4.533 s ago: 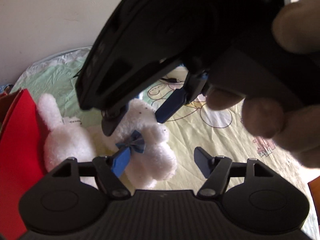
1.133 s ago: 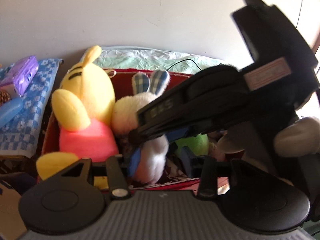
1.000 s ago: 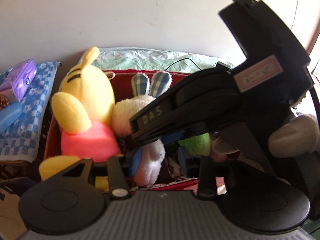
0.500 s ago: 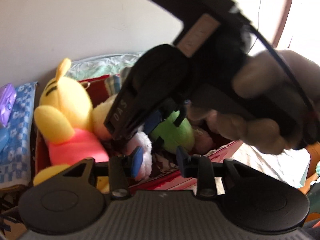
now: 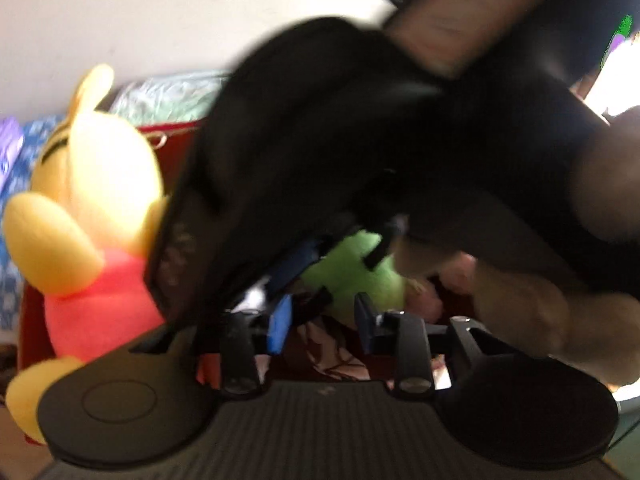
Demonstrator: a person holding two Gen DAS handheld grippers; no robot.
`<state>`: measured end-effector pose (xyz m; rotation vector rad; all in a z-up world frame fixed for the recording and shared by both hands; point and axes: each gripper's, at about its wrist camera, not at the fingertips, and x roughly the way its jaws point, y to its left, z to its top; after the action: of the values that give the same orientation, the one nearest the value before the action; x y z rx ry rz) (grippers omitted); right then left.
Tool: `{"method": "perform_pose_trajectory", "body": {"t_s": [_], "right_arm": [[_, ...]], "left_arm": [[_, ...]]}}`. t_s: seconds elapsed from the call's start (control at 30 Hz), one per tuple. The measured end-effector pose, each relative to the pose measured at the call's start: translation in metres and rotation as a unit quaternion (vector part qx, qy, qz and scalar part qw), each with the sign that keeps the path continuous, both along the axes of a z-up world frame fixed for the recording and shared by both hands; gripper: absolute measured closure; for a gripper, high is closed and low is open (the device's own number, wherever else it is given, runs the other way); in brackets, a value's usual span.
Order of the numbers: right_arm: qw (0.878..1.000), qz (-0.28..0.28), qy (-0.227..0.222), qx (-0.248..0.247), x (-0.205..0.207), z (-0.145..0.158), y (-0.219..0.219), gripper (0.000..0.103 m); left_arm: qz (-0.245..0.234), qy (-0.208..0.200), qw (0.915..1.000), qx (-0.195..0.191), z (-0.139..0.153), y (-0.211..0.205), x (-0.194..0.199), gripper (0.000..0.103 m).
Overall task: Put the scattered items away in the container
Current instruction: 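Lower the white bunny into the red box and open the right gripper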
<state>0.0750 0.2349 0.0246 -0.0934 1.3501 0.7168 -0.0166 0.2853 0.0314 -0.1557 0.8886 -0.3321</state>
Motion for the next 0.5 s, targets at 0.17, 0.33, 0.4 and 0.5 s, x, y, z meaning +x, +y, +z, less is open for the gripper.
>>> {"method": "perform_pose_trajectory", "body": {"t_s": [0.17,0.33,0.4,0.5], "right_arm": [[1.0,-0.018,0.001,0.022,0.004,0.006,-0.014,0.054],[0.996,-0.058,-0.007,0.066,0.003,0.017,-0.044,0.054],[0.992,-0.092,-0.015,0.088,0.004,0.021,-0.062,0.054],[0.985,-0.131,-0.017,0.11,0.006,0.016,-0.079,0.059]], "left_arm": [[0.023,0.008,0.9997,0.009,-0.003,-0.001,0.004,0.069],[0.036,0.025,0.999,0.006,-0.008,0.005,0.009,0.073],[0.035,0.028,0.999,0.005,-0.01,0.006,0.009,0.073],[0.036,0.027,0.999,-0.001,-0.009,0.008,0.008,0.073]]}}
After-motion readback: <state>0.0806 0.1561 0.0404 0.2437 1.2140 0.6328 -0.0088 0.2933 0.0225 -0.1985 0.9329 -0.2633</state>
